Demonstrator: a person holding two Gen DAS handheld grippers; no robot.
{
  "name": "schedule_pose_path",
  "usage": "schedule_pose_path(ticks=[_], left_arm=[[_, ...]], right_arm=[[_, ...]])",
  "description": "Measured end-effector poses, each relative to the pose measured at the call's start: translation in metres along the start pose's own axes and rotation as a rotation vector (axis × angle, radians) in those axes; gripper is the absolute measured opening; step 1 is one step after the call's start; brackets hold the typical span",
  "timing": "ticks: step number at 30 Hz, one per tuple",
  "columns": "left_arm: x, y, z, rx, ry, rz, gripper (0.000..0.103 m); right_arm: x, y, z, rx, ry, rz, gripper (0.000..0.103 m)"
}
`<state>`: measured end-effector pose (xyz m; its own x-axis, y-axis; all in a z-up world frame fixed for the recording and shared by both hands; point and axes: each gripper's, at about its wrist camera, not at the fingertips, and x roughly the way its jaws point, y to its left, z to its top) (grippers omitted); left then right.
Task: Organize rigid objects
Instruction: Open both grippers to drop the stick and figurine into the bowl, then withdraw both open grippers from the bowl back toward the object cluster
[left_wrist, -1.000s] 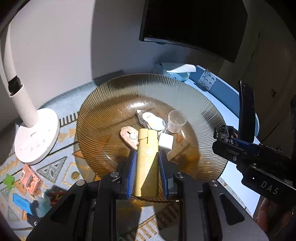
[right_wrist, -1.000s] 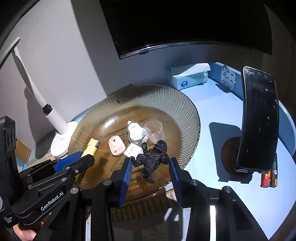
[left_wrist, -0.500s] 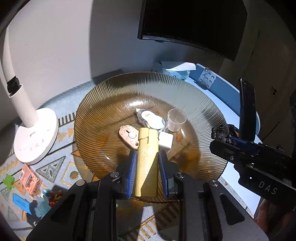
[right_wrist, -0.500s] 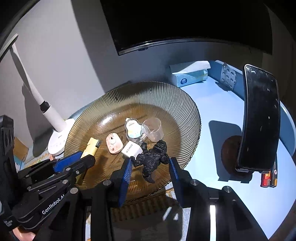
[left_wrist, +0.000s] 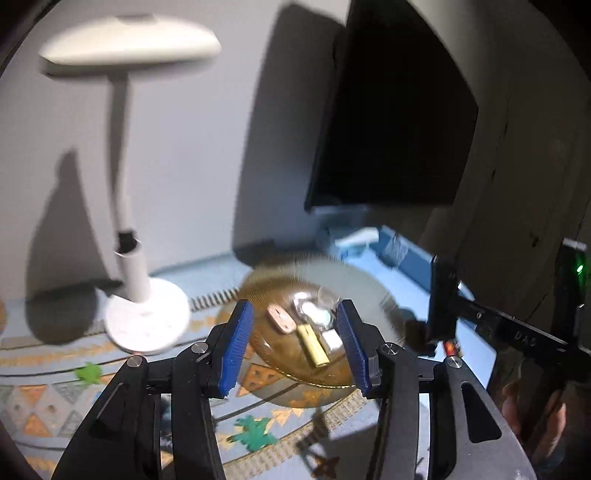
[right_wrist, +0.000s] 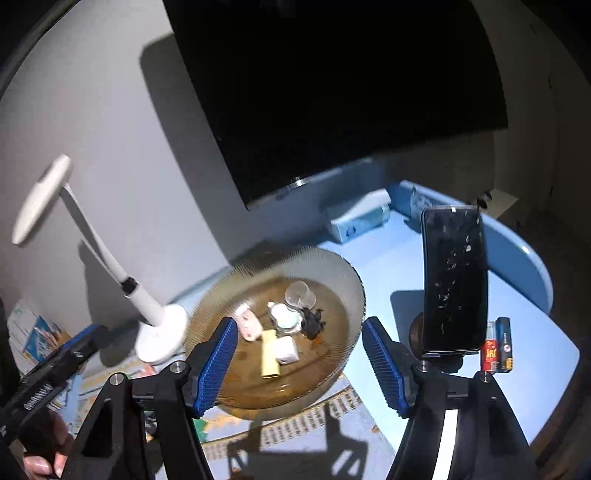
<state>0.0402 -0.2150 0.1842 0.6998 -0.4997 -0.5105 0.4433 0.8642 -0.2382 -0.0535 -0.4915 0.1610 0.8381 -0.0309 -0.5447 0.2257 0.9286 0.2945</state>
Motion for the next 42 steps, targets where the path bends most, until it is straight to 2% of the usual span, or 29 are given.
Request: schedule_pose_path(ticks=[3,7,10,12,15,16,18,24,27,29,32,36,42], left_arm=[[-0.046,0.009,0.001,-0.029,-0.067,0.017,0.045],[-0.105,0.026,-0.002,-0.076,-0.151,0.045,0.046],[-0.15,0.042,-0.01,-0.103,-0.215,0.091,0.055],[-0.171,0.05,-0.016,-0.11,-0.245,0.116,0.057],[-0.197,0.063,-0.032,-0.127,-0.27,0.164,0.059],[-0.202,0.069,-0.04,-0.138,-0.266,0.181,0.064],[-0.202,0.079,-0.054,-0.164,-0.252,0.221,0.074],[-0.169,0.121,-0.111,-0.236,-0.122,0.376,0.075],[-0.133,0.141,-0.142,-0.246,-0.022,0.445,0.075],[-0.105,0.154,-0.163,-0.251,0.067,0.455,0.075],[-0.073,0.162,-0.188,-0.256,0.156,0.445,0.075],[-0.052,0.164,-0.202,-0.245,0.193,0.451,0.075],[-0.044,0.161,-0.199,-0.226,0.239,0.451,0.075]], right_arm=[[-0.024,0.017,-0.003,-0.013,-0.028,0.036,0.079],[-0.053,0.037,-0.01,-0.038,-0.057,0.074,0.079],[-0.069,0.054,-0.016,-0.062,-0.071,0.104,0.081],[-0.076,0.067,-0.025,-0.086,-0.073,0.13,0.081],[-0.077,0.085,-0.042,-0.134,-0.061,0.16,0.081],[-0.075,0.093,-0.051,-0.157,-0.053,0.164,0.081],[-0.067,0.106,-0.071,-0.199,-0.027,0.165,0.081],[-0.007,0.128,-0.137,-0.267,0.147,0.166,0.081],[0.027,0.13,-0.166,-0.284,0.227,0.149,0.081],[0.05,0.133,-0.187,-0.324,0.278,0.151,0.081],[0.065,0.136,-0.209,-0.393,0.286,0.093,0.081],[0.073,0.137,-0.215,-0.435,0.275,0.057,0.081],[0.087,0.131,-0.212,-0.413,0.303,0.038,0.081]])
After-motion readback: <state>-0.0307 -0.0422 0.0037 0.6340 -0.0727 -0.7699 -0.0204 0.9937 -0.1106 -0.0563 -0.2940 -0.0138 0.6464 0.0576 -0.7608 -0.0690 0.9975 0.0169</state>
